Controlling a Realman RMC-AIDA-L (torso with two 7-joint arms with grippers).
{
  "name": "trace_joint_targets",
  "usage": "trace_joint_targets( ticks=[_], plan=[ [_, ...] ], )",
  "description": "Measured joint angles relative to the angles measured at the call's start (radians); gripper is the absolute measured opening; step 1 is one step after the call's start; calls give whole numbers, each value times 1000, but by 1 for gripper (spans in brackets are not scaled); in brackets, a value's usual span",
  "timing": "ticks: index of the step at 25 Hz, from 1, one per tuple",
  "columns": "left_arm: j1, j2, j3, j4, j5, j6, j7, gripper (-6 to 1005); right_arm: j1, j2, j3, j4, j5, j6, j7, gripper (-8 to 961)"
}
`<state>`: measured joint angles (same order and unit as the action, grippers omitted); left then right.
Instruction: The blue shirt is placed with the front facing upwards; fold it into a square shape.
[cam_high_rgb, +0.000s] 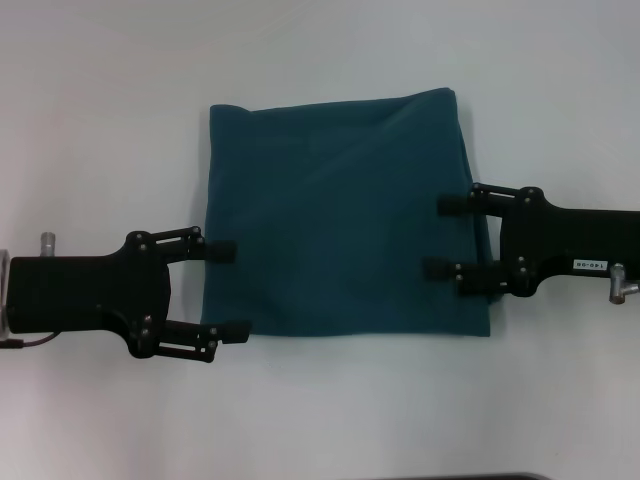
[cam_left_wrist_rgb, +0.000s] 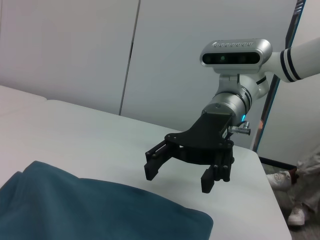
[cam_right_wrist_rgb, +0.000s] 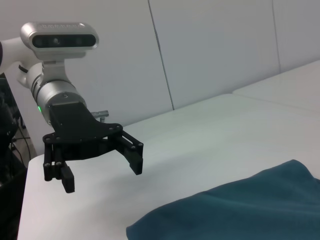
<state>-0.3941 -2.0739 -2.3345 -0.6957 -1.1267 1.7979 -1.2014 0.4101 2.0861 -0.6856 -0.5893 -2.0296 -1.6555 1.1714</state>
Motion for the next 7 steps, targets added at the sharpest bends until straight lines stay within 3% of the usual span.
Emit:
trace_joint_targets(
  ticks=[7],
  plan=[
    [0, 4, 0, 2, 0, 2, 0, 908, 3, 0, 0, 7, 0, -1, -4, 900]
  ],
)
